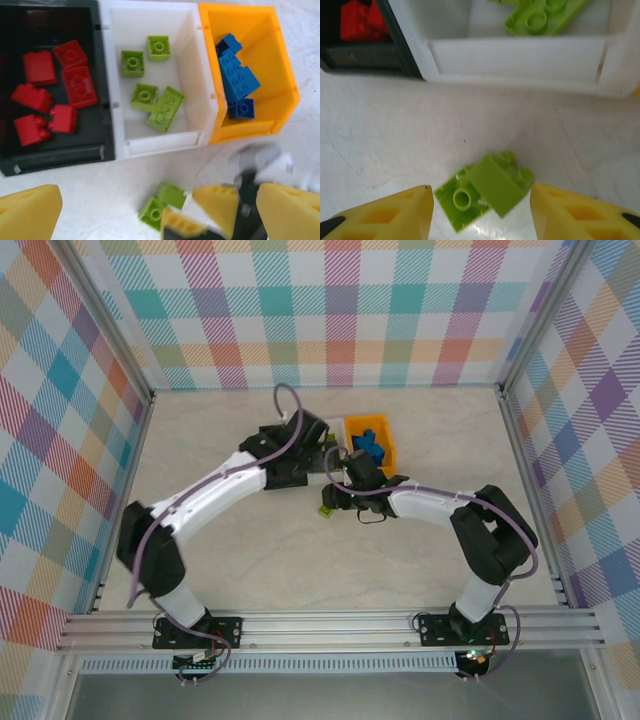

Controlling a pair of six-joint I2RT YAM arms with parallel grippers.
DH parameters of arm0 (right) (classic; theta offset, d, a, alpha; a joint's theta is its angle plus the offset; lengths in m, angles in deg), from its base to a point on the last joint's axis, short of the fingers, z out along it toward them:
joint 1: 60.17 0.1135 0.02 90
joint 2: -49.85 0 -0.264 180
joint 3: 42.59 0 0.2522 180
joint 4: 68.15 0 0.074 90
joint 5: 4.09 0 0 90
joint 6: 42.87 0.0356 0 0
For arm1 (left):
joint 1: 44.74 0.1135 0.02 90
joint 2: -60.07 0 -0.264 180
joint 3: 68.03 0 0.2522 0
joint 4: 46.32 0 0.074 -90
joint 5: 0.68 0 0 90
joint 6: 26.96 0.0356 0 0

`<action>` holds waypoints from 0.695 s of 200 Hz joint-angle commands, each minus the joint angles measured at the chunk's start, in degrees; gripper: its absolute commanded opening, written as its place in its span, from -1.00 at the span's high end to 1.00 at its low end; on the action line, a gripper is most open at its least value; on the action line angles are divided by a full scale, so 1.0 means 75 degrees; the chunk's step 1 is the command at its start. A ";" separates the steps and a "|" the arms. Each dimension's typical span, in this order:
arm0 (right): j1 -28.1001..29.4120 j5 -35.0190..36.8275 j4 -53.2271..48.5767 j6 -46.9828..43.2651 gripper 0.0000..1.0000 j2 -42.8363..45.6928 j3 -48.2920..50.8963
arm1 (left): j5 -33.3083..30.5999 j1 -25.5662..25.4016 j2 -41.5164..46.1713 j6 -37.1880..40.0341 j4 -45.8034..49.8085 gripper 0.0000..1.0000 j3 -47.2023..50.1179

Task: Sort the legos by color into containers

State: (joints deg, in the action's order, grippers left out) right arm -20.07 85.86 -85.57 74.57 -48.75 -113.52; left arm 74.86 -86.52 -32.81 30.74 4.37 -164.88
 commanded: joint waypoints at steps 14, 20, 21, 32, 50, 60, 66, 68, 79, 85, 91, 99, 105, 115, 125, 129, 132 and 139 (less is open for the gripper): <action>-0.0005 -0.0034 -0.0266 -0.0549 -0.08 -0.0447 -0.0443 | 0.0303 -0.0224 0.1407 -0.0375 -0.0223 -1.00 0.1888; -0.0002 -0.0081 -0.0301 -0.0564 -0.08 -0.0500 -0.0460 | 0.0288 -0.0226 0.1586 -0.0427 -0.0162 -1.00 0.2124; -0.0002 -0.0084 -0.0299 -0.0565 -0.08 -0.0508 -0.0468 | 0.0282 -0.0228 0.1612 -0.0434 -0.0158 -1.00 0.2160; -0.0008 -0.0039 -0.0373 -0.0565 -0.08 -0.0596 -0.0464 | 0.0241 -0.0226 0.1935 -0.0548 -0.0058 -1.00 0.2547; -0.0003 0.0065 -0.0359 -0.0567 -0.02 -0.0666 -0.0350 | -0.0064 -0.0227 0.2450 -0.0767 0.0075 -1.00 0.3074; -0.0008 0.0019 -0.0328 -0.0565 0.02 -0.0683 -0.0296 | -0.0385 -0.0228 0.2755 -0.0922 0.0225 -1.00 0.3280; -0.0003 -0.0024 -0.0291 -0.0575 0.02 -0.0676 -0.0266 | -0.0544 -0.0230 0.2938 -0.0950 0.0271 -1.00 0.3405; 0.0000 -0.0045 -0.0281 -0.0574 0.02 -0.0679 -0.0256 | -0.0586 -0.0224 0.3000 -0.0954 0.0283 -1.00 0.3450; 0.0009 -0.0073 -0.0257 -0.0577 0.03 -0.0683 -0.0231 | -0.0748 -0.0194 0.3254 -0.0969 0.0365 -1.00 0.3602; 0.0009 -0.0097 -0.0250 -0.0587 0.05 -0.0681 -0.0229 | -0.0780 -0.0189 0.3330 -0.0954 0.0432 -1.00 0.3646; 0.0008 -0.0137 -0.0227 -0.0595 0.06 -0.0692 -0.0229 | -0.0802 -0.0183 0.3372 -0.0930 0.0492 -1.00 0.3683; 0.0011 -0.0165 -0.0231 -0.0603 0.08 -0.0714 -0.0240 | -0.0789 -0.0165 0.3386 -0.0908 0.0562 -1.00 0.3696; 0.0019 -0.0173 -0.0232 -0.0624 0.08 -0.0742 -0.0263 | -0.0762 -0.0150 0.3388 -0.0875 0.0583 -1.00 0.3716; 0.0015 -0.0191 -0.0250 -0.0649 0.10 -0.0790 -0.0308 | -0.0693 -0.0148 0.3377 -0.0834 0.0601 -1.00 0.3759; 0.0015 -0.0192 -0.0292 -0.0667 0.15 -0.0827 -0.0346 | -0.0618 -0.0148 0.3384 -0.0823 0.0579 -1.00 0.3786; 0.0021 -0.0192 -0.0288 -0.0651 0.18 -0.0827 -0.0346 | -0.0576 -0.0148 0.3388 -0.0799 0.0564 -1.00 0.3800; 0.0021 -0.0192 -0.0286 -0.0648 0.20 -0.0823 -0.0341 | -0.0559 -0.0136 0.3398 -0.0785 0.0545 -1.00 0.3810; 0.0012 -0.0193 -0.0281 -0.0649 0.26 -0.0792 -0.0319 | -0.0523 -0.0130 0.3402 -0.0750 0.0522 -1.00 0.3836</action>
State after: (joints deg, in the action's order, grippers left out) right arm -20.07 85.37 -87.34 70.77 -53.74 -115.77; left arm 71.19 -87.94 -7.65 24.89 6.75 -137.32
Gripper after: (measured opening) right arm 0.411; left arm 0.997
